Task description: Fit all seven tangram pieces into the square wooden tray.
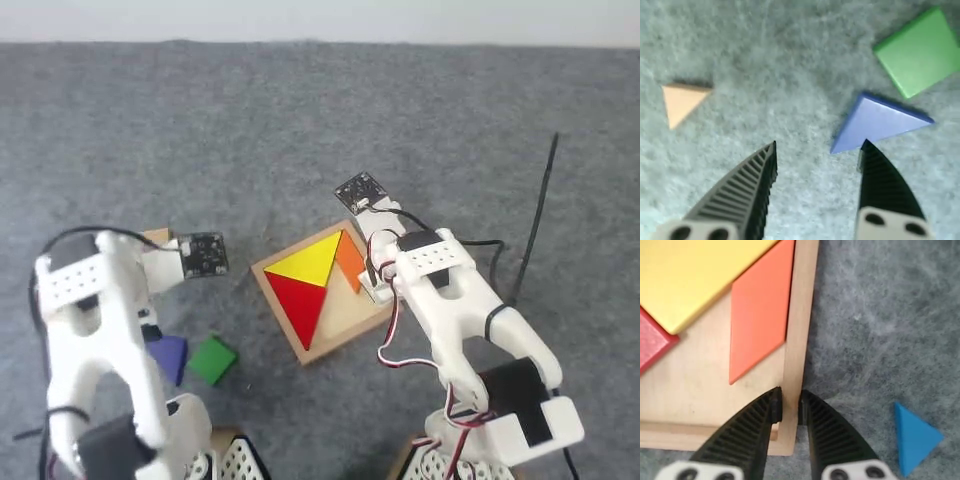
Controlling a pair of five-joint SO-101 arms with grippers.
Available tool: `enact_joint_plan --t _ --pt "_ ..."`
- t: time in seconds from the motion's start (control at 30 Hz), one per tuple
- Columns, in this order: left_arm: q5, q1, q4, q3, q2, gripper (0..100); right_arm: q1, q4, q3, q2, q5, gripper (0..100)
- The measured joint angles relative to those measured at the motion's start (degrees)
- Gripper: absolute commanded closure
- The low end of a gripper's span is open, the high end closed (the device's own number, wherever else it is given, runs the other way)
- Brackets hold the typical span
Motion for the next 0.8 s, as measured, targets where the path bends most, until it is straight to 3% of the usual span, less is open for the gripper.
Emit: enact_joint_plan --t 0.2,0.4,0.6,0.8 --pt "-8.1 -2.5 -12.0 16.4 -7.3 75 0.0 0.0 0.0 0.0 0.0 99.1" --pt "-9.8 -3.3 -13.4 20.5 -8.5 75 0.0 0.0 0.0 0.0 0.0 99.1" --pt "0.5 -3.1 -13.3 20.6 -8.5 75 0.0 0.0 0.0 0.0 0.0 99.1" --pt "20.7 -3.1 -10.6 16.0 -8.5 75 0.0 0.0 0.0 0.0 0.0 99.1"
